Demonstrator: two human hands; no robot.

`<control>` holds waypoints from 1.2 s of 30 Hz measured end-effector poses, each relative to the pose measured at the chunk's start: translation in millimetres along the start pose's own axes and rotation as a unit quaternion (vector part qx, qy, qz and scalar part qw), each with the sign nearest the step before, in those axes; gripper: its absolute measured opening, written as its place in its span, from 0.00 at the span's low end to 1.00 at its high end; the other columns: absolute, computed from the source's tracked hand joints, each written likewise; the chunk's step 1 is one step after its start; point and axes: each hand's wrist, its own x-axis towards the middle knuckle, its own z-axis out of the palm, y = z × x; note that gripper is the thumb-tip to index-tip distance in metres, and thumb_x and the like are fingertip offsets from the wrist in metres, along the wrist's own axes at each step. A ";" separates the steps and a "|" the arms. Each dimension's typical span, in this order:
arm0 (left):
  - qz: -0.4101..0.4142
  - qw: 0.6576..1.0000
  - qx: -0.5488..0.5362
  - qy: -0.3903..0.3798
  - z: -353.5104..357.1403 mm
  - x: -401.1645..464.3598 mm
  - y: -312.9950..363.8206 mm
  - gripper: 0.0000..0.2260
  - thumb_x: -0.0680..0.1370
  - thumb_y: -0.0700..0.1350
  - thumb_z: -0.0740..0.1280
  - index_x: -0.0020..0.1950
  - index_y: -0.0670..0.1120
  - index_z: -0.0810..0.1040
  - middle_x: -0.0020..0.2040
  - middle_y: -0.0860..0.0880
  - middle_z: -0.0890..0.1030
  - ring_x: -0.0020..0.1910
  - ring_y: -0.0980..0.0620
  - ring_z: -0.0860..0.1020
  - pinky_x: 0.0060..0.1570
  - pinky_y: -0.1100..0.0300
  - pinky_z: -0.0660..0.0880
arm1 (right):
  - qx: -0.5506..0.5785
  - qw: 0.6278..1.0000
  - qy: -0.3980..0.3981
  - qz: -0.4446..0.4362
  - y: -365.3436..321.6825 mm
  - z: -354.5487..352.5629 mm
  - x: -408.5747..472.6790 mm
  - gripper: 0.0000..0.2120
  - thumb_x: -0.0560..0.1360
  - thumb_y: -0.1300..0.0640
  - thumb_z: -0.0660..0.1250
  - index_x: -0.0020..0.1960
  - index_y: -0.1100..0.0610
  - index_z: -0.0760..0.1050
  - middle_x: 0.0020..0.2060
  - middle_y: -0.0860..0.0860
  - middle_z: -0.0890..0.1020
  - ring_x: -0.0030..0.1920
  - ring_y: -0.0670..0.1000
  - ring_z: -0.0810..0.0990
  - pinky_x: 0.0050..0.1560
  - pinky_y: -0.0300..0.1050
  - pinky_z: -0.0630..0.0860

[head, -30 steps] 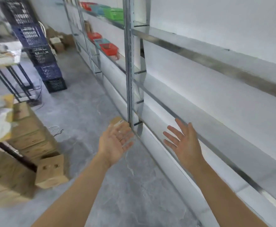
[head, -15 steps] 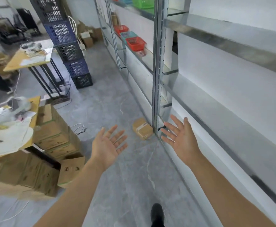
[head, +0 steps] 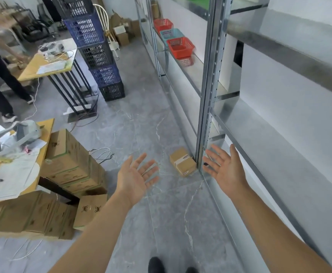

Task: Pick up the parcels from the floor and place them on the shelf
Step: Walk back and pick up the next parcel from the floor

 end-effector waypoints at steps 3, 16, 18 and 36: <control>-0.008 1.000 -0.004 0.006 11.3 26.9 9.7 0.24 0.84 0.60 0.56 0.73 0.49 0.77 0.71 0.41 0.79 0.70 0.39 0.77 0.70 0.39 0.72 | -0.014 1.000 -0.001 0.002 -12.7 9.6 35.1 0.31 0.85 0.37 0.48 0.77 0.55 0.71 0.74 0.57 0.76 0.73 0.59 0.75 0.77 0.62 0.68; -0.039 0.999 -0.028 0.025 -2.6 212.7 79.3 0.24 0.85 0.59 0.54 0.80 0.53 0.69 0.77 0.45 0.73 0.74 0.40 0.72 0.74 0.38 0.68 | -0.075 0.996 0.041 0.021 -9.5 69.6 197.3 0.33 0.84 0.35 0.48 0.76 0.55 0.72 0.67 0.54 0.79 0.76 0.59 0.72 0.76 0.59 0.68; -0.056 0.998 -0.019 0.024 -3.4 246.2 91.2 0.24 0.85 0.59 0.54 0.79 0.54 0.70 0.77 0.45 0.73 0.74 0.40 0.73 0.75 0.37 0.67 | -0.096 0.993 0.063 0.022 -11.9 81.7 226.6 0.32 0.84 0.35 0.48 0.77 0.54 0.71 0.69 0.55 0.78 0.76 0.59 0.72 0.77 0.60 0.67; -0.152 0.984 0.014 0.086 -31.0 551.7 71.5 0.25 0.85 0.59 0.53 0.80 0.53 0.68 0.77 0.45 0.73 0.76 0.43 0.71 0.75 0.40 0.66 | -0.346 0.925 0.086 0.127 92.0 74.3 565.8 0.24 0.87 0.47 0.51 0.79 0.54 0.67 0.76 0.59 0.72 0.76 0.57 0.71 0.76 0.54 0.66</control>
